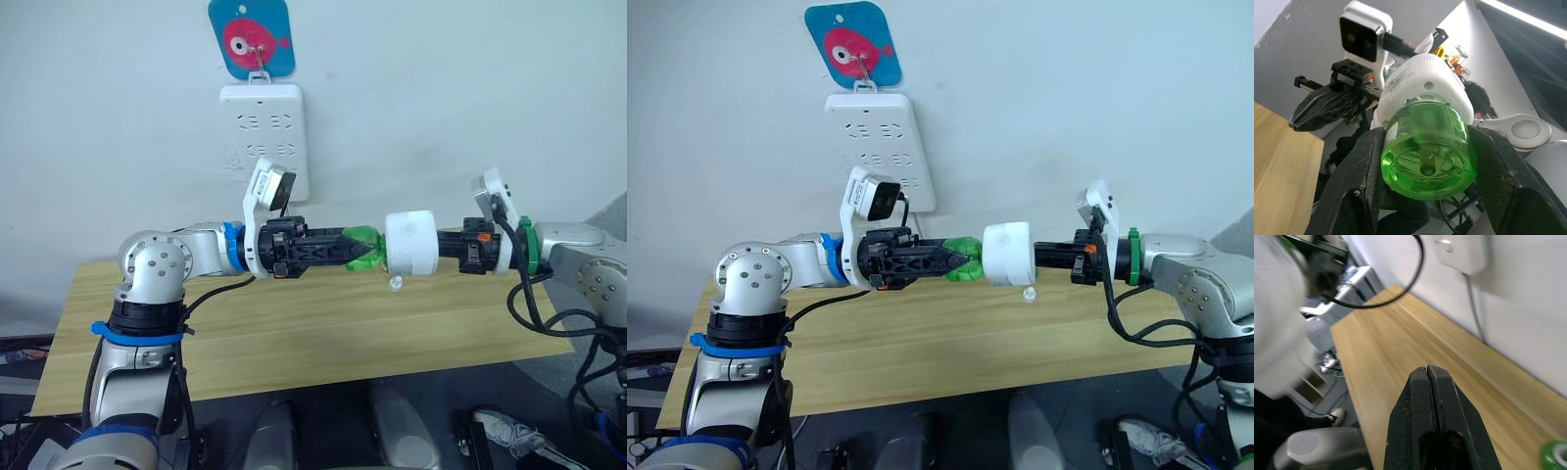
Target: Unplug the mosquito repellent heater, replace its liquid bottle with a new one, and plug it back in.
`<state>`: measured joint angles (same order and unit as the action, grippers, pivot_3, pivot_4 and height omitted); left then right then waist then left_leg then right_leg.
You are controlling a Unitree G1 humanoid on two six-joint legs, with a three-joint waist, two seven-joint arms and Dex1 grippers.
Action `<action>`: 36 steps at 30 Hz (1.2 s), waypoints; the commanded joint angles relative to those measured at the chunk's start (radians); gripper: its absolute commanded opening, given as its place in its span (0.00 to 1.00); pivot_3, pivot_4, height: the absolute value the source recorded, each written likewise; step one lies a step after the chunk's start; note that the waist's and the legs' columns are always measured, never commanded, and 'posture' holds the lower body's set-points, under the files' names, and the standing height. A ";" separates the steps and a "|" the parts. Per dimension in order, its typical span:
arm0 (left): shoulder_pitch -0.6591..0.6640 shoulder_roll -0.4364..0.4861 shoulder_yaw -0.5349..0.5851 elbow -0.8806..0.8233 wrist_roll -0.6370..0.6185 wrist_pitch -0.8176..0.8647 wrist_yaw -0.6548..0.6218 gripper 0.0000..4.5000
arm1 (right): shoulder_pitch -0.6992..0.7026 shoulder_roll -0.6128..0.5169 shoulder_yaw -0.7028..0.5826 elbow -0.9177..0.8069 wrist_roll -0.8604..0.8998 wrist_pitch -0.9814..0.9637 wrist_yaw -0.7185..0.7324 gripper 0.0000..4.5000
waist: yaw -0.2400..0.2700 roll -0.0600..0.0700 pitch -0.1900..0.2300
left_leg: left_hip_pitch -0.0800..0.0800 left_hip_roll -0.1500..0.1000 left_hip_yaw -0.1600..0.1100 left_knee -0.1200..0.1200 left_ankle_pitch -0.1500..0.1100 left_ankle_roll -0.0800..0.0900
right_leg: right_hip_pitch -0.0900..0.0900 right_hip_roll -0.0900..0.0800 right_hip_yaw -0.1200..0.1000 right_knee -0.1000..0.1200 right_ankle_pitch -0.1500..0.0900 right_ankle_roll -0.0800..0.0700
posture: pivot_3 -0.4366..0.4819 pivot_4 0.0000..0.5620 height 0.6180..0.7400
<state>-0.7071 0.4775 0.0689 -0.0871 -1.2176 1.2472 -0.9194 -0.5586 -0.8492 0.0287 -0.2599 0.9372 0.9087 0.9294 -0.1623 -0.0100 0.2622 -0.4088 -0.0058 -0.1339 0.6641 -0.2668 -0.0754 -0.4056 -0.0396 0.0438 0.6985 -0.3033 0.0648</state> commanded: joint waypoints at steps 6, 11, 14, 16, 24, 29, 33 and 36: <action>0.016 -0.029 0.015 -0.017 0.093 -0.133 0.049 0.50 | 0.021 0.031 -0.144 -0.169 0.274 0.173 -0.111 0.00 | 0.000 0.000 0.000 | 0.000 0.000 0.000 0.000 0.000 0.000 | 0.000 0.000 0.000 0.000 0.000 0.000 | 0.24 0.33 0.95; 0.030 -0.011 -0.036 -0.024 0.205 -0.216 0.005 0.50 | 0.008 0.047 -0.185 -0.172 0.369 0.207 -0.200 0.00 | -0.001 0.000 0.000 | 0.000 0.000 0.001 0.000 0.000 0.000 | 0.000 0.000 0.000 0.000 0.000 0.000 | 0.23 0.33 0.95; 0.039 0.014 -0.076 -0.037 0.254 -0.251 -0.053 0.50 | -0.028 0.059 -0.197 -0.152 0.414 0.216 -0.253 0.00 | -0.004 0.001 0.000 | 0.000 0.000 0.001 0.000 0.000 0.000 | 0.000 0.000 0.001 0.001 0.000 0.000 | 0.23 0.33 0.95; 0.050 0.040 -0.116 -0.054 0.297 -0.287 -0.109 0.50 | -0.055 0.070 -0.198 -0.128 0.431 0.219 -0.279 0.00 | -0.005 0.001 -0.001 | 0.000 0.000 0.001 0.000 0.000 0.000 | 0.000 0.000 0.001 0.001 0.000 0.000 | 0.23 0.32 0.95; 0.078 0.090 -0.176 -0.111 0.331 -0.320 -0.236 0.50 | -0.114 0.100 -0.157 -0.064 0.383 0.214 -0.288 0.00 | -0.003 0.001 -0.001 | 0.000 0.000 0.001 0.000 0.000 0.000 | 0.000 0.000 0.001 0.001 0.000 0.000 | 0.24 0.32 0.95; 0.074 0.087 -0.152 -0.123 0.279 -0.271 -0.244 0.50 | -0.122 0.111 -0.144 -0.047 0.345 0.212 -0.269 0.00 | -0.004 0.001 -0.001 | 0.000 0.000 0.001 0.000 0.000 0.000 | 0.000 0.000 0.000 0.001 0.000 0.000 | 0.25 0.32 0.95; 0.065 0.067 -0.123 -0.120 0.228 -0.232 -0.219 0.50 | -0.119 0.112 -0.136 -0.043 0.316 0.212 -0.246 0.00 | -0.003 0.001 -0.001 | 0.000 0.000 0.001 0.000 0.000 0.000 | 0.000 0.000 0.000 0.001 0.000 0.000 | 0.24 0.32 0.95; 0.056 0.050 -0.104 -0.120 0.190 -0.201 -0.204 0.50 | -0.116 0.118 -0.130 -0.038 0.309 0.218 -0.238 0.00 | -0.004 0.001 -0.001 | 0.000 0.000 0.001 0.000 0.000 0.000 | 0.000 0.000 0.000 0.001 0.000 0.000 | 0.24 0.32 0.95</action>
<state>-0.6291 0.5402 -0.0767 -0.1608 -0.9724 1.0383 -1.1215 -0.6602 -0.7340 -0.0957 -0.2854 1.2468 1.1308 0.6777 -0.1663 -0.0088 0.2614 -0.4087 -0.0058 -0.1332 0.6640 -0.2668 -0.0754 -0.4057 -0.0393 0.0443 0.6995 -0.3032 0.0648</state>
